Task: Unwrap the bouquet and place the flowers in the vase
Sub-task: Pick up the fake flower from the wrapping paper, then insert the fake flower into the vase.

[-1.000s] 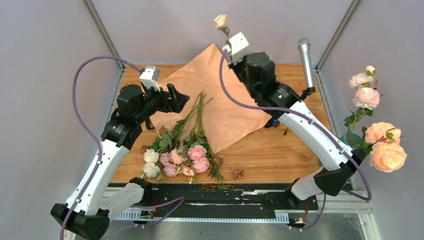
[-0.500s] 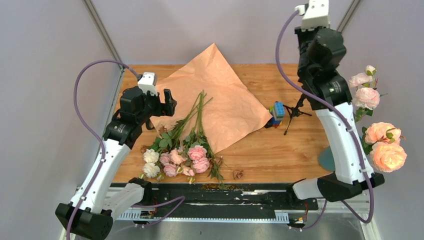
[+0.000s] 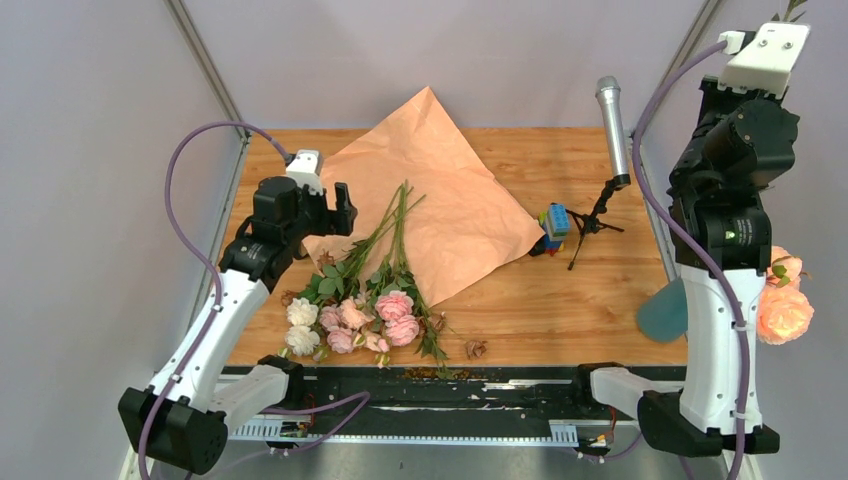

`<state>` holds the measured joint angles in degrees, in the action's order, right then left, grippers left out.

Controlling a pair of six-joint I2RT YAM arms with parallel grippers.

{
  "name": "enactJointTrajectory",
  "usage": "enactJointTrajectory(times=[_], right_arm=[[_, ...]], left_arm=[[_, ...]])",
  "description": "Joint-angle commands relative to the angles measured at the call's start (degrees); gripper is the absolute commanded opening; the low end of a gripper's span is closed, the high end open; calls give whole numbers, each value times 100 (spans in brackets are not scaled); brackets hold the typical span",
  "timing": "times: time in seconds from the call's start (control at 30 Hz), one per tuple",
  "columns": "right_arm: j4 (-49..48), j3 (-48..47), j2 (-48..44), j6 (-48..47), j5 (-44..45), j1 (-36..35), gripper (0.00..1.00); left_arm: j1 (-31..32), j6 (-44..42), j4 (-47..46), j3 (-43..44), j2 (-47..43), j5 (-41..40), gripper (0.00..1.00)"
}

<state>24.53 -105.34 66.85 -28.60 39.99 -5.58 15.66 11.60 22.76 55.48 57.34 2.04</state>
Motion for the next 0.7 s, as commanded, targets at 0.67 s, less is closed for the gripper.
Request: enactJointTrajectory(times=[0.67], right_arm=[[61, 757, -546, 325, -1096, 1306, 0]], left_arm=[[-28, -8, -533, -233, 108, 143, 100]])
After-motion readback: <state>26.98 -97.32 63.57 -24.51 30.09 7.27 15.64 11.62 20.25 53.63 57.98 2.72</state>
